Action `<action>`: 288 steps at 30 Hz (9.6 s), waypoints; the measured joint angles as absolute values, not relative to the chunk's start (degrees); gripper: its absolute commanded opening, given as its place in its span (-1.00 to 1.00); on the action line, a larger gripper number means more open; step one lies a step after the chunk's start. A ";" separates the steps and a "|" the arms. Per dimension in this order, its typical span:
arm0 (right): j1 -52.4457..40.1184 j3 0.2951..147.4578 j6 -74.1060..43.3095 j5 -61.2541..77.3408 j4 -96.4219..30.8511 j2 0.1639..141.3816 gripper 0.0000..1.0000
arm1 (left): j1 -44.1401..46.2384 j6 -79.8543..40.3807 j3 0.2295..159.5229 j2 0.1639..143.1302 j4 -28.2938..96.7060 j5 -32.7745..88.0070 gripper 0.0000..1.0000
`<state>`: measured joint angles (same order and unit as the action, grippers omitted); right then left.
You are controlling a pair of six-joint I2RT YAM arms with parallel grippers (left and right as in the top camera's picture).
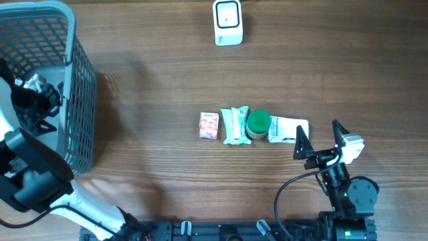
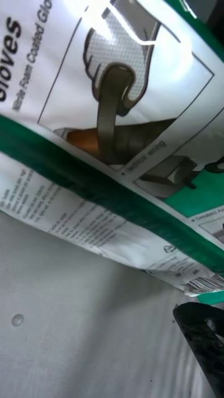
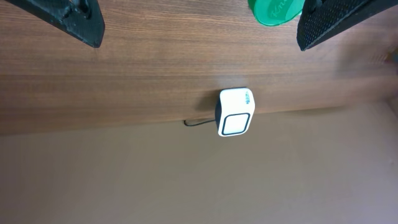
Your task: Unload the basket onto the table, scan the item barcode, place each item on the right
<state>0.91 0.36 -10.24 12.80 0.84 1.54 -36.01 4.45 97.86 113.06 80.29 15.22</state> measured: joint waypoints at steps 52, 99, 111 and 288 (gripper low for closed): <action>0.91 0.36 -10.24 12.80 0.84 1.54 0.99 | -35.24 -17.65 139.50 107.90 96.47 4.23 1.00; 0.91 0.36 -10.24 12.80 0.84 1.54 1.00 | -31.86 21.10 92.90 121.19 57.67 -3.97 1.00; 0.91 0.36 -10.24 12.80 0.84 1.54 1.00 | -31.92 25.85 95.66 123.50 57.87 -4.91 -0.92; 0.86 17.02 -56.40 60.82 -7.99 26.28 0.98 | 11.75 1.96 1.69 0.80 3.31 -3.55 1.00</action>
